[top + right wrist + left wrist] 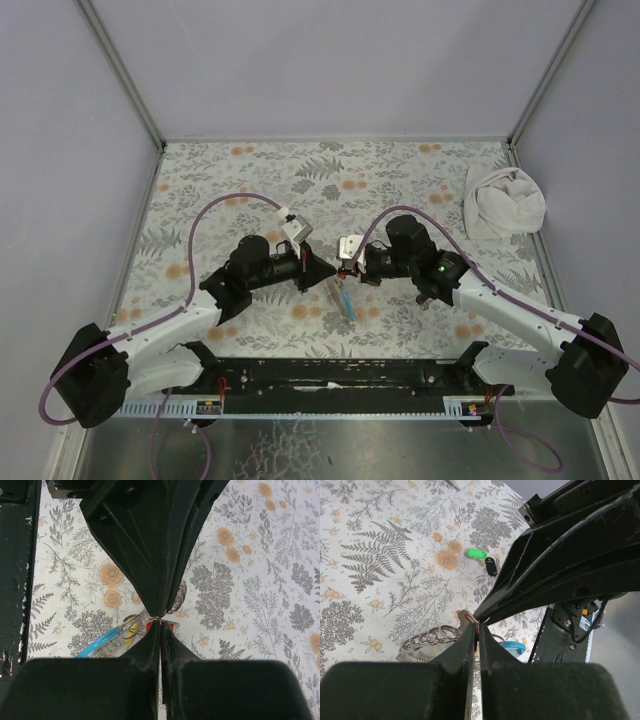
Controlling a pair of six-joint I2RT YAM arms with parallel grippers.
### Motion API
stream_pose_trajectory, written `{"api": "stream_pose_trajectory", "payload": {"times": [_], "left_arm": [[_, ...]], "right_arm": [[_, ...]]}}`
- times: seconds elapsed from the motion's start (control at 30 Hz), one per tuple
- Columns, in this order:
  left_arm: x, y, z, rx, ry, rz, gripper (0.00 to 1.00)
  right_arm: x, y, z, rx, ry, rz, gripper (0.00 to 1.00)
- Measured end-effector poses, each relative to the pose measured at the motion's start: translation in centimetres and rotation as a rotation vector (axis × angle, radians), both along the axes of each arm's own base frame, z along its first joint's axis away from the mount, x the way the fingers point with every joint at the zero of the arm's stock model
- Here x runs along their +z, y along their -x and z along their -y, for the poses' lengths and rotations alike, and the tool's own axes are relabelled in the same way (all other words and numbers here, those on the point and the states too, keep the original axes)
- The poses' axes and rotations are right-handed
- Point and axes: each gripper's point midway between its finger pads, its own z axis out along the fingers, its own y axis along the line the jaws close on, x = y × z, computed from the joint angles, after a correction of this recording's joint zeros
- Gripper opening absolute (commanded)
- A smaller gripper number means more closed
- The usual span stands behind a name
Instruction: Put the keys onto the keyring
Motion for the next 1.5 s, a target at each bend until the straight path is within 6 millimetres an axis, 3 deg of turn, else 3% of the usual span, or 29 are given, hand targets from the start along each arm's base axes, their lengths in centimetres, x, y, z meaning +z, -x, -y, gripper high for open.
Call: {"api": "stream_pose_trajectory", "payload": {"times": [0.23,0.77,0.9,1.17,1.5], "left_arm": [[1.5,0.1,-0.9,0.070,0.084,0.015,0.00],[1.6,0.6,-1.1,0.090,0.142,-0.021,0.00],[1.3,0.6,-1.1,0.091,0.142,-0.026,0.00],[0.4,0.6,-1.1,0.101,0.157,-0.053,0.00],[0.2,0.3,-1.2,0.111,0.170,-0.040,0.00]], "right_arm": [[1.5,0.3,-0.4,0.013,-0.044,0.043,0.00],[1.5,0.9,0.3,-0.009,-0.090,0.076,0.01],[1.1,1.0,0.2,-0.007,-0.084,0.061,0.02],[-0.3,1.3,-0.1,0.007,-0.060,0.006,0.14],[-0.9,1.8,0.6,0.001,-0.040,-0.016,0.17]]}}
